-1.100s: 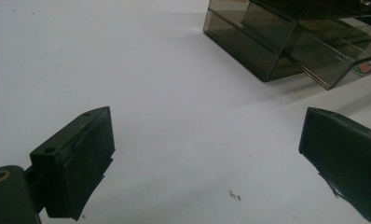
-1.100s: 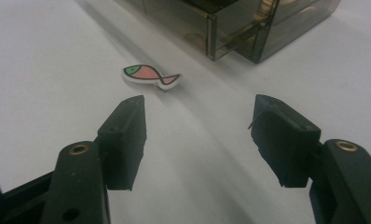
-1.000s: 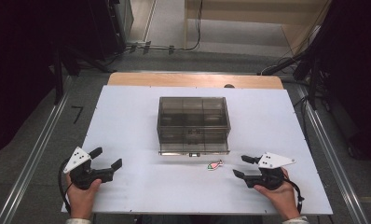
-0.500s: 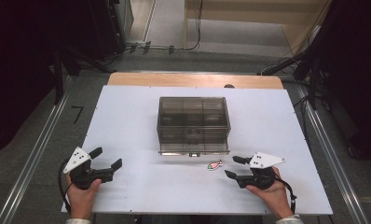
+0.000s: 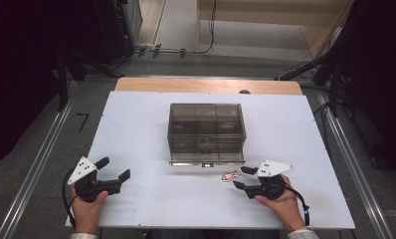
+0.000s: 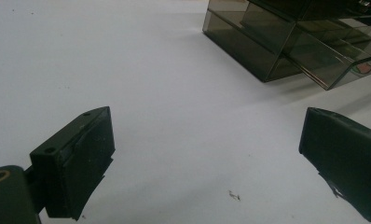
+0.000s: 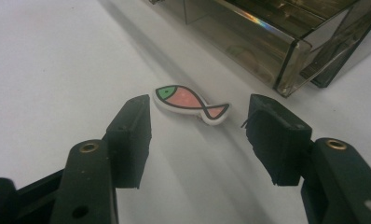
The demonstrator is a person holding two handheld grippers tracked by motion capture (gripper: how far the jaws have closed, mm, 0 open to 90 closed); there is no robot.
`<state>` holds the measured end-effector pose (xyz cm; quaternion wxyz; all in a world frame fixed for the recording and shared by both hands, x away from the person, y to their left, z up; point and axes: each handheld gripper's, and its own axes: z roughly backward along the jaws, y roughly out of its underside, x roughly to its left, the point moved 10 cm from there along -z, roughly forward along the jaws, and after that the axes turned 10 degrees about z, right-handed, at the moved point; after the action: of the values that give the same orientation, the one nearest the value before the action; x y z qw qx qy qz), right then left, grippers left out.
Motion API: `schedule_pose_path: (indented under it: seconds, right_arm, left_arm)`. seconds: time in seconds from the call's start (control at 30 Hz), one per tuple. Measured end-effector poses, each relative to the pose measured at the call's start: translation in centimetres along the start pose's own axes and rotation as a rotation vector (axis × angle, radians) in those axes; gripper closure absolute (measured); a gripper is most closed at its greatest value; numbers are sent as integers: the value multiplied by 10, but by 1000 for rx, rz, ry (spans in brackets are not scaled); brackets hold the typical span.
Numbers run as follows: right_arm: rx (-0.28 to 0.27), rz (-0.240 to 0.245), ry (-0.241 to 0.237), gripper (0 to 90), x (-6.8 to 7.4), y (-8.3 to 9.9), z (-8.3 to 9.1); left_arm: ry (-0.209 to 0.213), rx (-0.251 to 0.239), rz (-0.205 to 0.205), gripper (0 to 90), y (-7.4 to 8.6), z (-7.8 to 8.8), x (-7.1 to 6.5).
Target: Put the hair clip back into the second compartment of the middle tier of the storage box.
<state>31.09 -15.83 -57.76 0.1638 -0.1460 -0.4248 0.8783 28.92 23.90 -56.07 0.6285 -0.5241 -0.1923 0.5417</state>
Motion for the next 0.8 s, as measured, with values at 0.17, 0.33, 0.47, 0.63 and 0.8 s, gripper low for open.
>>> schedule_pose_path:
  seconds: [0.17,0.33,0.47,0.63,0.8]
  right_arm:
    - [12,5,-9,391,0,-1,-4]
    - [33,11,-14,392,1,-2,-8]
    - [56,17,-22,392,1,-2,-12]
    - [70,16,-32,392,1,-2,-14]
    - [89,17,-45,388,1,-1,-18]
  left_arm:
    - [1,1,1,38,0,0,0]
    - [1,1,2,38,0,0,0]
    - [1,1,1,38,0,0,0]
    - [1,2,2,38,0,0,0]
    - [0,2,1,38,0,0,0]
